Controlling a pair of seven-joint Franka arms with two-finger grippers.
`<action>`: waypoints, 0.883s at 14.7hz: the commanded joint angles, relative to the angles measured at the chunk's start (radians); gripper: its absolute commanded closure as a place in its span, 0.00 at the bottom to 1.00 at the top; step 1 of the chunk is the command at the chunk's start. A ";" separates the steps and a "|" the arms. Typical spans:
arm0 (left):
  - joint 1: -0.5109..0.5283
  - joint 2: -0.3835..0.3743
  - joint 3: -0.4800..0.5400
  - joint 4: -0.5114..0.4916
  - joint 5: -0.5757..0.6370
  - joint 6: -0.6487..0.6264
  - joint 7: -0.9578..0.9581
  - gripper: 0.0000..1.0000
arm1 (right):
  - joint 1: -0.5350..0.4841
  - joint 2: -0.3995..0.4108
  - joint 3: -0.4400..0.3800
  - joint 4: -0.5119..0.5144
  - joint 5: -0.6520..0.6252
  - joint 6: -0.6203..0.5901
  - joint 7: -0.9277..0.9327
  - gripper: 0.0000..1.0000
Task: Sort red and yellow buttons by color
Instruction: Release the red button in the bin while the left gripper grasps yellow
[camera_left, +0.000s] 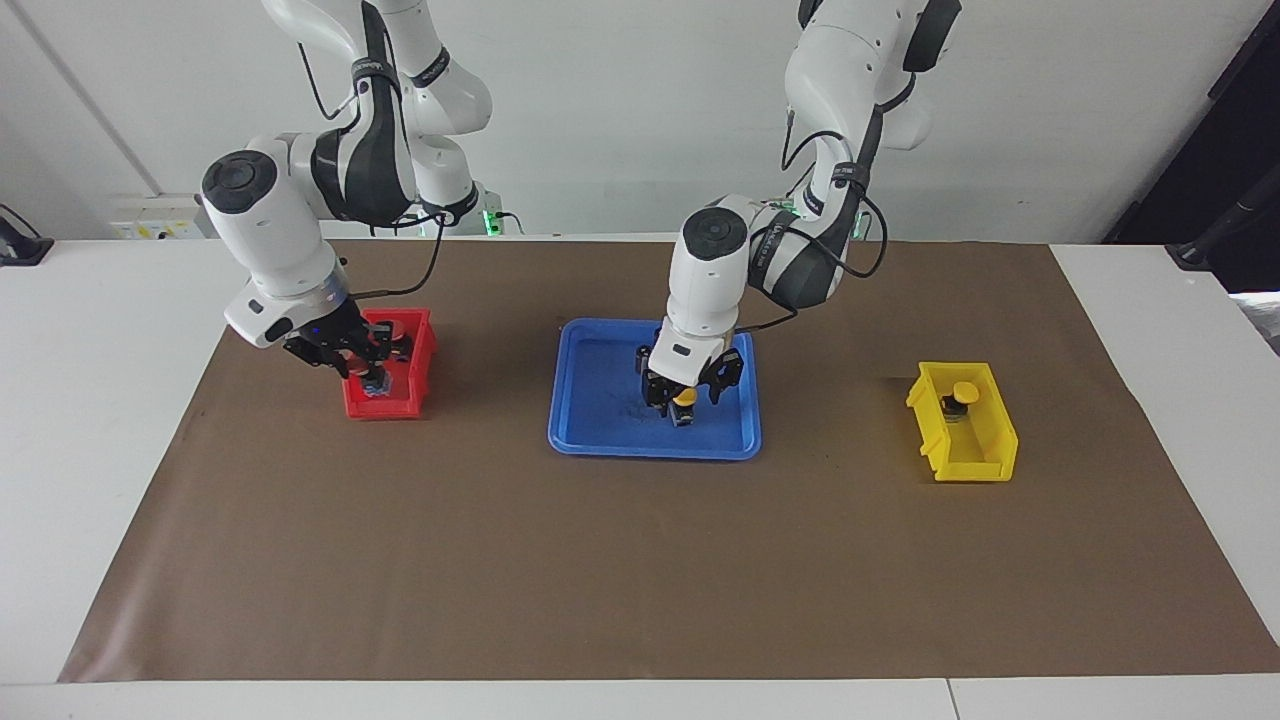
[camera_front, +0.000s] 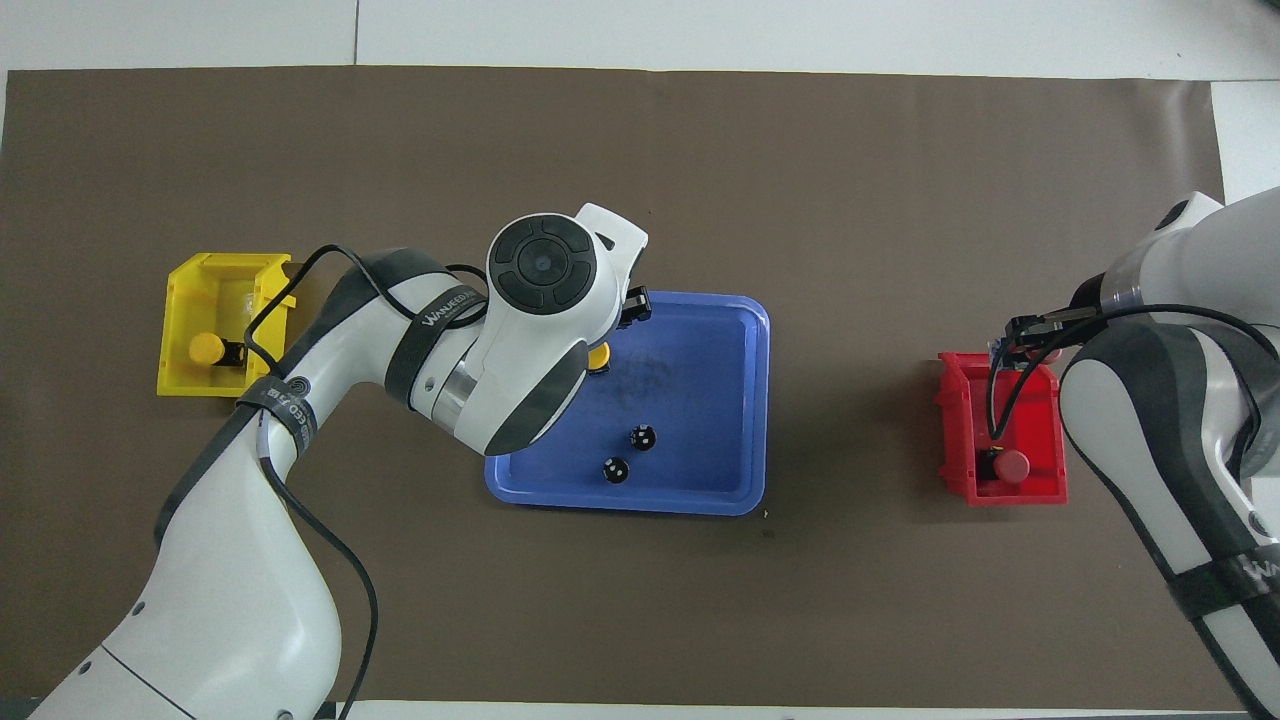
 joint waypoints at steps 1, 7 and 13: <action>-0.012 0.002 0.010 0.000 0.017 -0.020 -0.016 0.23 | -0.024 -0.062 0.012 -0.089 -0.008 0.026 -0.014 0.82; -0.024 -0.006 0.007 -0.007 0.011 -0.071 -0.030 0.29 | -0.052 -0.088 0.012 -0.175 -0.008 0.078 -0.036 0.82; -0.013 -0.004 0.007 0.002 -0.022 -0.054 -0.039 0.98 | -0.049 -0.102 0.012 -0.267 -0.008 0.176 -0.036 0.82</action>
